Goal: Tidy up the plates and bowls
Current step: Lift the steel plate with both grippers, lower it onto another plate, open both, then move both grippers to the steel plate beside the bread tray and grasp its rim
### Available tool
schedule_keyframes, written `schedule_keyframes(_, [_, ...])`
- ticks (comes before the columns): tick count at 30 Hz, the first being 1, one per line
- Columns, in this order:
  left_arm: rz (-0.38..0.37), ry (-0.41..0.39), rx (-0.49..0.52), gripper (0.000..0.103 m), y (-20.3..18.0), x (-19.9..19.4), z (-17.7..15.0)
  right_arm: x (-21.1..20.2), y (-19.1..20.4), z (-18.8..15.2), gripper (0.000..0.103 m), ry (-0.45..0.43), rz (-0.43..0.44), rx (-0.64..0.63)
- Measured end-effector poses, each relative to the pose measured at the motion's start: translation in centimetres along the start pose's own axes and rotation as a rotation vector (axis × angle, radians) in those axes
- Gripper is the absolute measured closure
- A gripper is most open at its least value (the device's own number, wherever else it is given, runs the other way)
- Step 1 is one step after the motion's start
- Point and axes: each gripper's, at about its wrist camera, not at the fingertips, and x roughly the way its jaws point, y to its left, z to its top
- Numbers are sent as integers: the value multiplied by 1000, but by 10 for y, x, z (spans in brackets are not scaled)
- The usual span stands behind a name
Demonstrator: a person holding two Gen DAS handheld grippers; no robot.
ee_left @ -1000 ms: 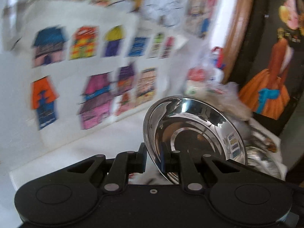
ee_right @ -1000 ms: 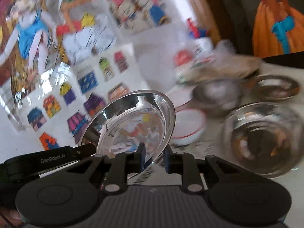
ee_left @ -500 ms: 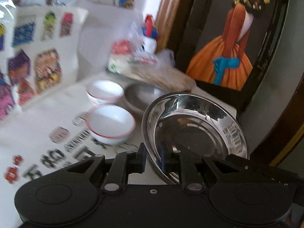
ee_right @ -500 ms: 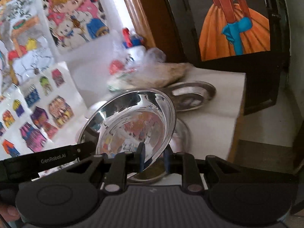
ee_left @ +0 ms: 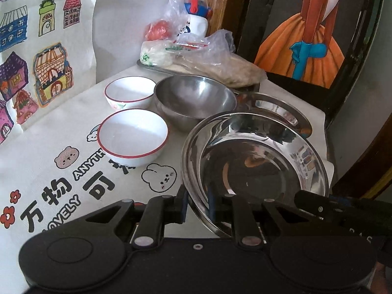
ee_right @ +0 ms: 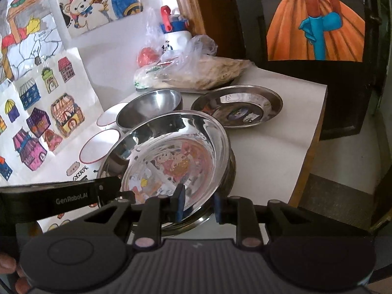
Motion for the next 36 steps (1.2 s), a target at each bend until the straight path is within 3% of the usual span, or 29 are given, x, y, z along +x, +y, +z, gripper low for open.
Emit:
schedule_keyframes(10, [1,27,7,83,1,2,2,2,3,2,71,16,0,-39])
schedule_keyframes(14, [5,27,19,82,0,2,2,0,3,2,56,12,-14,-53])
schedule_keyframes(22, [6,16,23,82,1,-3,2,-7,1,2,40,-36,-42,-68])
schedule_keyframes(30, [-2,-26,2,57,9,-17,1,-20,-4,-3,14,-98,-16,-44])
schedule_keyframes(32, [-9,-51,-1,43,11,-23,1,-25,-6,-4,9,-116,-5,-38])
schedule_keyframes(36, [-10,-106,6,27,10,-36,2,-38,-9,-3,0,-162,-8,-31])
